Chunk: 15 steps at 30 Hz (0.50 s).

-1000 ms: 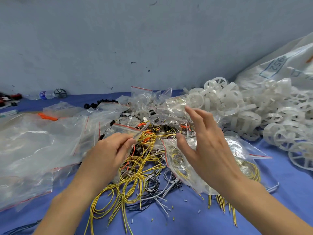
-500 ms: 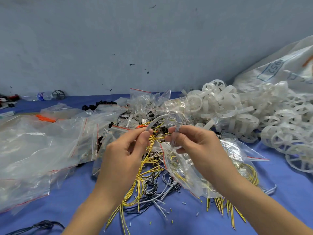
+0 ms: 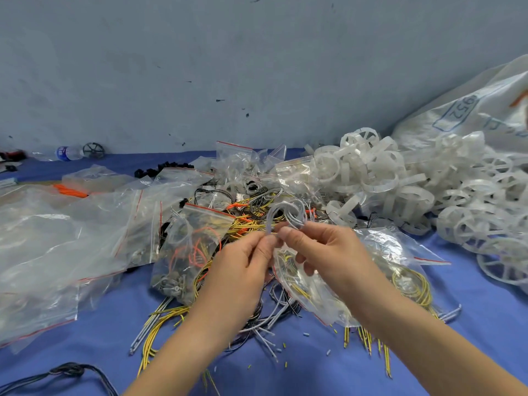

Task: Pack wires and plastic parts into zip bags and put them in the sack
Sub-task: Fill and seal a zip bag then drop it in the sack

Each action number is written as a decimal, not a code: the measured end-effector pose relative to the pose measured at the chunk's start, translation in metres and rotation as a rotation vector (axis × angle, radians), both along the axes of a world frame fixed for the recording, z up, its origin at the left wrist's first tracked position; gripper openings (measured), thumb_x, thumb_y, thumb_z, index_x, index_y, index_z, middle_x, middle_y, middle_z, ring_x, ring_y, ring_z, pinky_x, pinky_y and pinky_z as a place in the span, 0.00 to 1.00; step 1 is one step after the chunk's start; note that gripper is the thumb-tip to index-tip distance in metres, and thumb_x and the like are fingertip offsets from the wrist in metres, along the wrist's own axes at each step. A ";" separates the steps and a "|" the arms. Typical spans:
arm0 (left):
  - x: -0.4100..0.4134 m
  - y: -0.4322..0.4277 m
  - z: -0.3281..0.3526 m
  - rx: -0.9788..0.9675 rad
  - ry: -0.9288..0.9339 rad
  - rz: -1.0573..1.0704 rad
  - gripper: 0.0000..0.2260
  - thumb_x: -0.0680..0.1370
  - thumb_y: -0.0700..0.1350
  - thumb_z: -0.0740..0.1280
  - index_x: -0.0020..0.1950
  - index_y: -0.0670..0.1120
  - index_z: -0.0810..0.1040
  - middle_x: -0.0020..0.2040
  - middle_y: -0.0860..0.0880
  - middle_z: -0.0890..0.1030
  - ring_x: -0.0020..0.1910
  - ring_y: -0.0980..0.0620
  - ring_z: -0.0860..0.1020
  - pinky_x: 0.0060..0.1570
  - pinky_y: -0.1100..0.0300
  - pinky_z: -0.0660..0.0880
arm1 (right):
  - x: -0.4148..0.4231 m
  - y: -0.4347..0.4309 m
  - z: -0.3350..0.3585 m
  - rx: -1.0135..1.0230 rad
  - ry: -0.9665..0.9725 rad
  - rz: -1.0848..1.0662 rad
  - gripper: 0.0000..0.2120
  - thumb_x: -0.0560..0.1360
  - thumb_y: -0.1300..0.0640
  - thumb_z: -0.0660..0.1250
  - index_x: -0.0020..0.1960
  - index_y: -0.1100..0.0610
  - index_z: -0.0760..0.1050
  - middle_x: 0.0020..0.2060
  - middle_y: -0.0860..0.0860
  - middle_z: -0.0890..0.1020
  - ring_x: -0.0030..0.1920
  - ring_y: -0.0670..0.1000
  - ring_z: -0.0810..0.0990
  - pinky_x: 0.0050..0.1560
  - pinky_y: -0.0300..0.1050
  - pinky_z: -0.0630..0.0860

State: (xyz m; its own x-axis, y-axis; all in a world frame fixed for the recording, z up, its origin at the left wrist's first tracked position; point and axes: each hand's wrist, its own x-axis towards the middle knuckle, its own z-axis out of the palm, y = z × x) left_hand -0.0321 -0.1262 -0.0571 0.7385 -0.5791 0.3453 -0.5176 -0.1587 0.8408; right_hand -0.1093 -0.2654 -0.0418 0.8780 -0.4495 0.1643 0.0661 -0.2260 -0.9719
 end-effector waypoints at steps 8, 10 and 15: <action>0.036 0.048 0.010 0.492 0.326 -0.144 0.12 0.82 0.46 0.61 0.46 0.46 0.83 0.29 0.51 0.72 0.26 0.52 0.72 0.27 0.62 0.68 | -0.012 -0.005 -0.013 -0.899 0.432 -0.056 0.22 0.77 0.39 0.60 0.69 0.42 0.63 0.56 0.43 0.72 0.54 0.49 0.76 0.48 0.47 0.74; 0.029 0.044 0.009 0.544 0.327 -0.206 0.12 0.82 0.45 0.61 0.45 0.47 0.83 0.29 0.51 0.72 0.24 0.53 0.71 0.25 0.63 0.67 | -0.011 -0.002 -0.016 -0.911 0.361 -0.112 0.09 0.79 0.45 0.58 0.57 0.44 0.71 0.47 0.42 0.77 0.49 0.49 0.77 0.45 0.48 0.74; 0.009 0.010 0.009 0.541 0.251 -0.268 0.14 0.82 0.47 0.60 0.40 0.47 0.80 0.26 0.52 0.73 0.22 0.54 0.69 0.22 0.66 0.65 | -0.011 0.004 -0.011 -0.915 0.212 -0.187 0.10 0.78 0.43 0.57 0.52 0.44 0.75 0.30 0.42 0.72 0.37 0.47 0.73 0.33 0.46 0.63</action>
